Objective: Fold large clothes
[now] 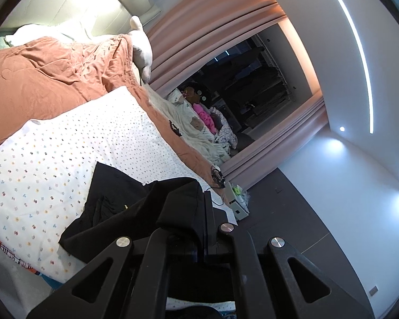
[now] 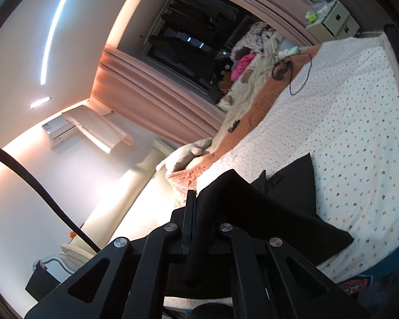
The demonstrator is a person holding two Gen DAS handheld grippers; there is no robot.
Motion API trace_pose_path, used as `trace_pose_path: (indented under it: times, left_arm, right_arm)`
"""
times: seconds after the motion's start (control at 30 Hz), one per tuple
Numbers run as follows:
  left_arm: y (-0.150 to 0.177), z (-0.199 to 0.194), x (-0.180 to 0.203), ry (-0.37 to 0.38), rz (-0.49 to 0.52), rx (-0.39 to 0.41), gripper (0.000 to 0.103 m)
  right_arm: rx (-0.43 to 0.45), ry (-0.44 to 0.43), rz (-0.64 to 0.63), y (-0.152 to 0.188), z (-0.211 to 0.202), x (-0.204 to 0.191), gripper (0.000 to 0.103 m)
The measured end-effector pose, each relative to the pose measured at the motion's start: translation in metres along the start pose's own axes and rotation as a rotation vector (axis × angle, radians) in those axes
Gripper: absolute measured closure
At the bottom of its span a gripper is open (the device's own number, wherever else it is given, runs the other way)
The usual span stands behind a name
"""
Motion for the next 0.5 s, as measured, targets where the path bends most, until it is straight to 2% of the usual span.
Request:
trace_pose_path:
  times: [0.3,0.5]
  left_arm:
    - [-0.024,0.056,-0.023,-0.056,-0.028,-0.014,0.099]
    - [-0.035,0.099,-0.051,-0.103,-0.052,-0.037,0.099]
  right_arm:
    - [-0.031,0.064,0.015,-0.042,0.052,-0.003,0.103]
    - [-0.067,0.112,0.004,-0.051,0.088,-0.008,0.103]
Point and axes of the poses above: each gripper's, at about its wrist camera, not at the fingertips, and z roughly the way its jaws point, x to its right, y to its underside, the point moved 4 cm from there along z, roughly the way its jaws point, and after that the axes turned 1 degree about z, right-handed, at the moved point
